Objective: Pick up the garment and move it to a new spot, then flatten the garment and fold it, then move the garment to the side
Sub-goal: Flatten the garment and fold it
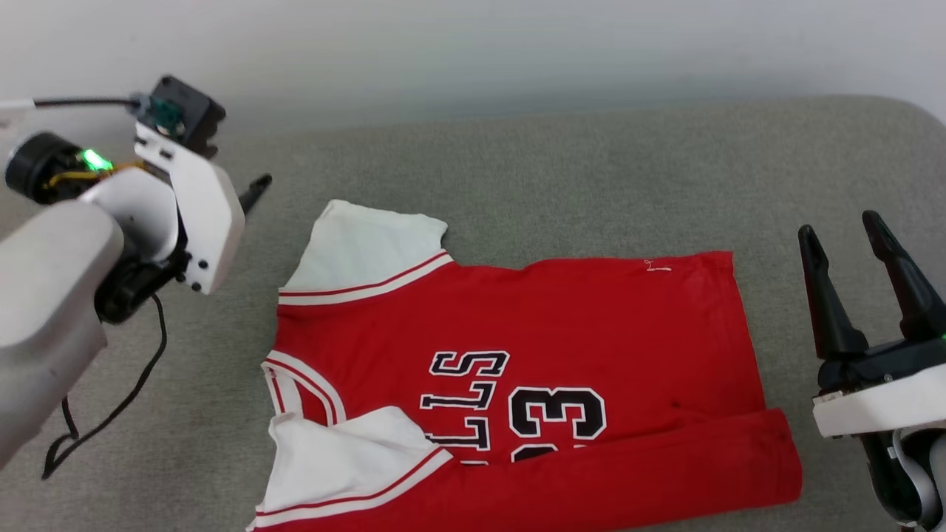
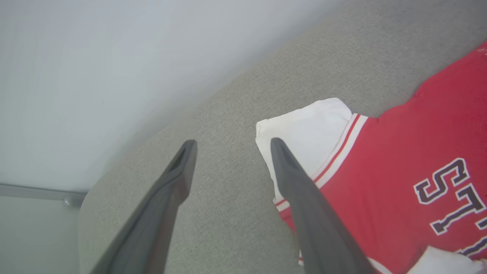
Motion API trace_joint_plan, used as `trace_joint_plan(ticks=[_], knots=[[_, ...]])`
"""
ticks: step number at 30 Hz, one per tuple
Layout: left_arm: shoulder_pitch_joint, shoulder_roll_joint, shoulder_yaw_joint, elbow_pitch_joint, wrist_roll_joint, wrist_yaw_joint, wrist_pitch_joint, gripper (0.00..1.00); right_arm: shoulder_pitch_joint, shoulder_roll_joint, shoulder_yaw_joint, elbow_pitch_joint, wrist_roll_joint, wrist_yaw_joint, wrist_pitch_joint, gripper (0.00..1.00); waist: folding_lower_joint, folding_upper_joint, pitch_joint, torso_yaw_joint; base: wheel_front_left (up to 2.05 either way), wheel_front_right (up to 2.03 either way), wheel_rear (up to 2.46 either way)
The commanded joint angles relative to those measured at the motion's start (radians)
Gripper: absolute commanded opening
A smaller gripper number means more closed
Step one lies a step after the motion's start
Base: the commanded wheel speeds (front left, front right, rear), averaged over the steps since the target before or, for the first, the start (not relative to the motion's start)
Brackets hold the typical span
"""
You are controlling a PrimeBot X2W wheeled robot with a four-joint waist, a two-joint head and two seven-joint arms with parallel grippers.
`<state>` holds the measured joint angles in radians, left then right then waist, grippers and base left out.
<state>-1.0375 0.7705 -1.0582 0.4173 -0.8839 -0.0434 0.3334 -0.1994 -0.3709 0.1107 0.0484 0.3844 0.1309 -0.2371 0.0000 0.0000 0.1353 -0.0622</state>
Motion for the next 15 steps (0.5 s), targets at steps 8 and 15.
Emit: trace_joint_plan(ticks=[8,15], knots=[[-0.18,-0.038,0.039,0.085,-0.063,-0.026,0.174,1.0,0.078,0.119,-0.052,-0.208,-0.102,0.0,0.034,1.0,0.0,0.0,0.2,-0.089,0.0,0.0,0.0],[-0.319,-0.048,0.021,0.129,-0.118,-0.043,0.451,1.0,0.017,0.111,-0.006,-0.248,-0.131,-0.001,0.037,1.0,0.0,0.0,0.332,-0.136,0.0,0.0,0.0]])
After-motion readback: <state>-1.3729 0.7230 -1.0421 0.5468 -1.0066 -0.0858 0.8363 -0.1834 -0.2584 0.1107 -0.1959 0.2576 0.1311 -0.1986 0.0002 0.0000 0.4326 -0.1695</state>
